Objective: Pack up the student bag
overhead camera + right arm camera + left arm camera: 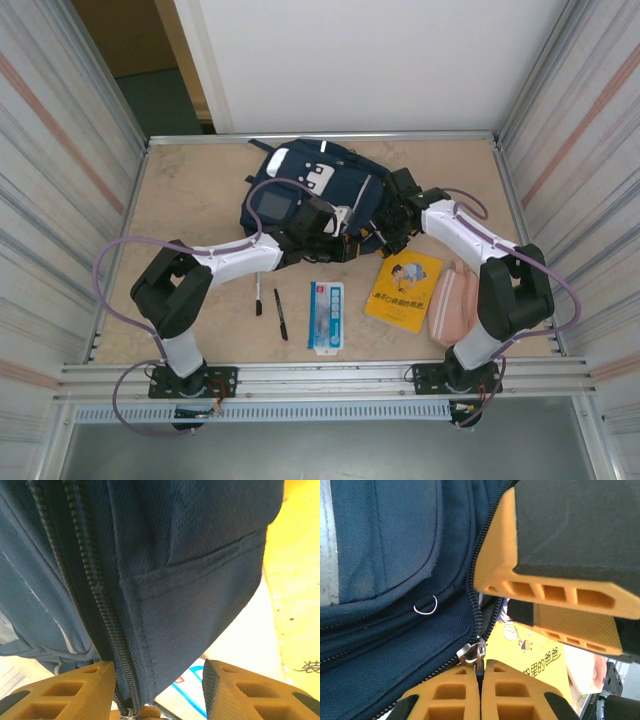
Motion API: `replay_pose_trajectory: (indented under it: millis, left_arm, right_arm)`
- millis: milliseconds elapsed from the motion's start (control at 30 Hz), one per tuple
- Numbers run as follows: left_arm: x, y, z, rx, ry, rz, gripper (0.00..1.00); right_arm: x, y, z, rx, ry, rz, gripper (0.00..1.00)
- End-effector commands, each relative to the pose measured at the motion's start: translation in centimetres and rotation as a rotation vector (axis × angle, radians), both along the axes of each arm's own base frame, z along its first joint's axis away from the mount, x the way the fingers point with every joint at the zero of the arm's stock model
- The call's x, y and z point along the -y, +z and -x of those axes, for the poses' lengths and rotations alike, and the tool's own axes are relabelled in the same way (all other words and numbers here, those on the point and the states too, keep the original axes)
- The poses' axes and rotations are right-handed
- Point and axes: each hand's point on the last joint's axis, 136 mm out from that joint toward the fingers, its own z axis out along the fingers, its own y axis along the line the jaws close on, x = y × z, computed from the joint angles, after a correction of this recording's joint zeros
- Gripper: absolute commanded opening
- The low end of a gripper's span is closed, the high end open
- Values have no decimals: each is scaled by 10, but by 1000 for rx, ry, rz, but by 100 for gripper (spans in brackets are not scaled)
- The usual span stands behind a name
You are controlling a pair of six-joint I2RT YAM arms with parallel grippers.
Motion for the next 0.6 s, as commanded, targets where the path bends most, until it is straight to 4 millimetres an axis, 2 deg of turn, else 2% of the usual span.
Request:
replay_pose_trajectory:
  millis: [0, 233, 333, 433, 567]
  left_arm:
    - [22, 31, 4, 18, -51, 126, 0]
    - [19, 25, 5, 5, -44, 120, 0]
    - [19, 27, 4, 15, -48, 121, 0]
    - [16, 29, 1, 27, -39, 111, 0]
    - [-6, 18, -8, 66, 0, 28, 0]
  right_arm:
    - [0, 10, -6, 30, -92, 2, 49]
    - [0, 6, -7, 37, -125, 18, 50]
    - [0, -4, -8, 30, -113, 39, 48]
    - [-3, -17, -8, -2, -94, 32, 39]
    - [-10, -21, -11, 1, -66, -22, 11]
